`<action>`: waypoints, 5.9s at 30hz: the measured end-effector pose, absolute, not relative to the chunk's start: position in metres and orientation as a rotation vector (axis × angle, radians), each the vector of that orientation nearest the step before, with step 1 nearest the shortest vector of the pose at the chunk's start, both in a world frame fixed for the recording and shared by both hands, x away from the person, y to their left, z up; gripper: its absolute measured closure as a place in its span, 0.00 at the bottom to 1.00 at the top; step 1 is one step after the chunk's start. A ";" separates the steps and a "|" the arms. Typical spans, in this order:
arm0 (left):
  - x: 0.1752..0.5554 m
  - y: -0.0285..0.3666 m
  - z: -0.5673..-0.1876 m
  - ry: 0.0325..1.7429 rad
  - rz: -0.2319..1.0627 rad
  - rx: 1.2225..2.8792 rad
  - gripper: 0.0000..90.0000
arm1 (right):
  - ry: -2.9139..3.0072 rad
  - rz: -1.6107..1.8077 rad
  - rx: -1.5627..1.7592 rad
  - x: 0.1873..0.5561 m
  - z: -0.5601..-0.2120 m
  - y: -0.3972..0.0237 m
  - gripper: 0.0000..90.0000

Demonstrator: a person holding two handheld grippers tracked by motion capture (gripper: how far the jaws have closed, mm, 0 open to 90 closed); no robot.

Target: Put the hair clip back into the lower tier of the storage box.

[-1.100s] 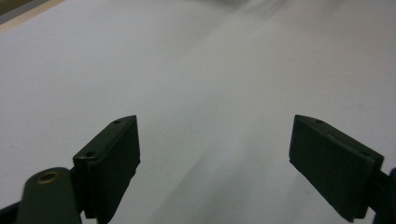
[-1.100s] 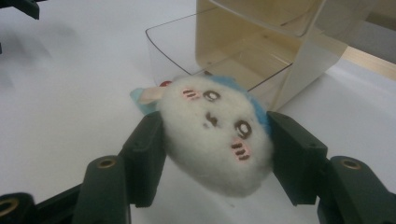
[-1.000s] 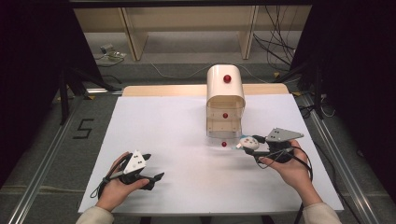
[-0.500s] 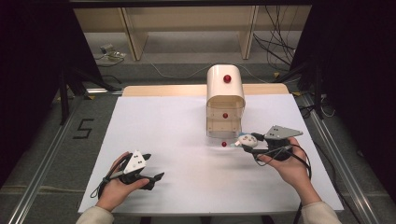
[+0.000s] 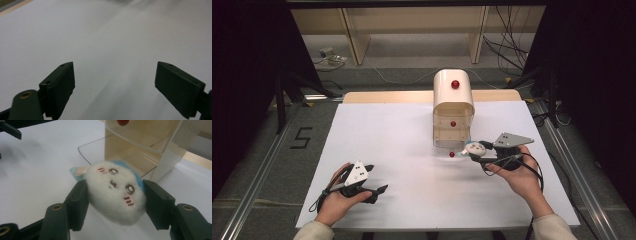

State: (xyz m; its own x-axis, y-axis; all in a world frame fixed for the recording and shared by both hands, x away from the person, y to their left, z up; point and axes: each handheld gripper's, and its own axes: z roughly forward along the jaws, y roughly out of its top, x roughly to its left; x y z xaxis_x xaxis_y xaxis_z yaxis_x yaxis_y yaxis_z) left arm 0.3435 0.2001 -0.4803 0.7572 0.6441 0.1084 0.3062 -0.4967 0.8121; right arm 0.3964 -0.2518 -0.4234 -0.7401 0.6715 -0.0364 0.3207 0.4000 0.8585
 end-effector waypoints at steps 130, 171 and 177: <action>0.343 0.199 -0.480 0.698 0.509 2.113 0.18 | 2.294 1.283 0.867 0.421 -0.415 -0.222 0.46; 0.343 0.199 -0.480 0.695 0.510 2.111 0.18 | 2.315 1.278 0.887 0.438 -0.419 -0.208 0.45; 0.343 0.199 -0.480 0.695 0.509 2.112 0.18 | 2.320 1.283 0.896 0.441 -0.419 -0.205 0.45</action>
State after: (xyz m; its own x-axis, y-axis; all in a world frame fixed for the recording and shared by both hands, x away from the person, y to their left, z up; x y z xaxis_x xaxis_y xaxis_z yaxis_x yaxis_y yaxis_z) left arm 0.3433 0.1992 -0.4800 0.7643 0.6354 0.1104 0.2966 -0.4983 0.8147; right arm 0.4413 -0.2054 -0.4190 -0.7427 0.6696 0.0065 0.3615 0.3928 0.8456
